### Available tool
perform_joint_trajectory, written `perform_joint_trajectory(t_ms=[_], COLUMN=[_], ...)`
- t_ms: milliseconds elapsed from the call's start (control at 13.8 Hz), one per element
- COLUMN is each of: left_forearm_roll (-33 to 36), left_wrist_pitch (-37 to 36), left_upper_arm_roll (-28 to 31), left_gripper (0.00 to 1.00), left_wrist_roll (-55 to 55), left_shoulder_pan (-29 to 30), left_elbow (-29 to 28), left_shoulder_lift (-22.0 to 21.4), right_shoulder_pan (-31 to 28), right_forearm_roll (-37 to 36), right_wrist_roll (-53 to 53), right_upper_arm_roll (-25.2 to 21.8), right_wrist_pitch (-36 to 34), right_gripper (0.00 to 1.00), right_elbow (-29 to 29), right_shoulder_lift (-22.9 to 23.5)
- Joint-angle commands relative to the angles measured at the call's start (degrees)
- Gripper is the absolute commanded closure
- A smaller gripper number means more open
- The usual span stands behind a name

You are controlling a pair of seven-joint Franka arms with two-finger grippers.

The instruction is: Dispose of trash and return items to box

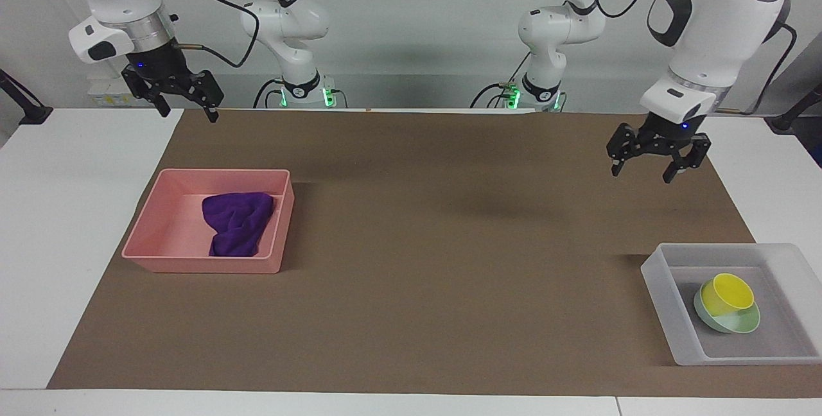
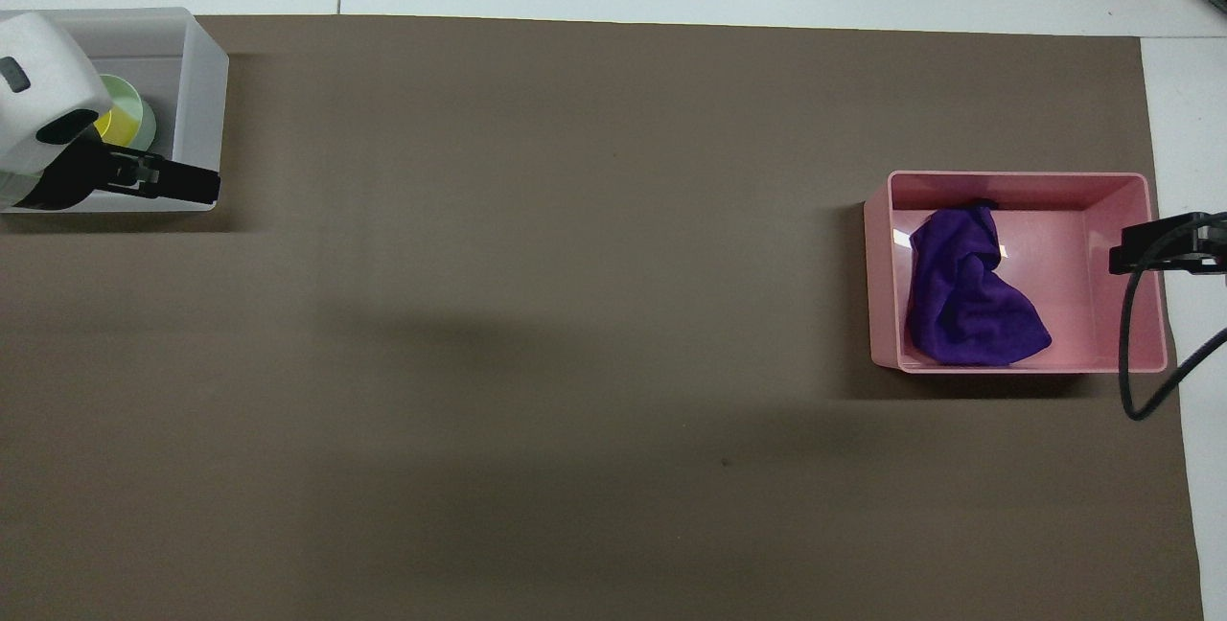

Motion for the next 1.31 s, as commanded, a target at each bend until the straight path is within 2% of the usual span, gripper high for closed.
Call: perform_joint_trajectory(t_ms=[0, 218, 581, 799, 1235], left_forearm_roll=[-0.1, -0.4, -0.6, -0.9, -1.5], left_wrist_pitch=[-6.5, -11.1, -12.4, -13.3, -16.0], left_upper_arm_roll=[0.7, 0.7, 0.7, 6.8, 7.8], left_gripper=[0.00, 0.00, 0.00, 0.00, 0.00], left_wrist_roll=[-0.6, -0.5, 0.3, 0.0, -0.4], left_shoulder_pan=[-0.3, -0.3, -1.4, -6.9, -6.7], left_elbow=[4.5, 8.7, 6.2, 6.7, 5.8], left_shoulder_lift=[0.4, 1.1, -0.4, -1.1, -1.3], right_shoulder_pan=[-0.2, -0.3, -0.3, -0.3, -0.3], right_forearm_roll=[-0.1, 0.0, 0.0, 0.0, 0.0], right_wrist_roll=[-0.9, -0.9, -0.9, -0.9, -0.9], right_upper_arm_roll=[0.3, 0.3, 0.3, 0.3, 0.3], right_wrist_pitch=[-0.5, -0.5, -0.5, -0.5, -0.4], right_gripper=[0.00, 0.00, 0.00, 0.00, 0.00], right_elbow=[-1.4, -1.4, -1.4, -1.4, -1.4], right_shoulder_lift=[-1.3, -1.4, -1.4, -1.4, -1.4])
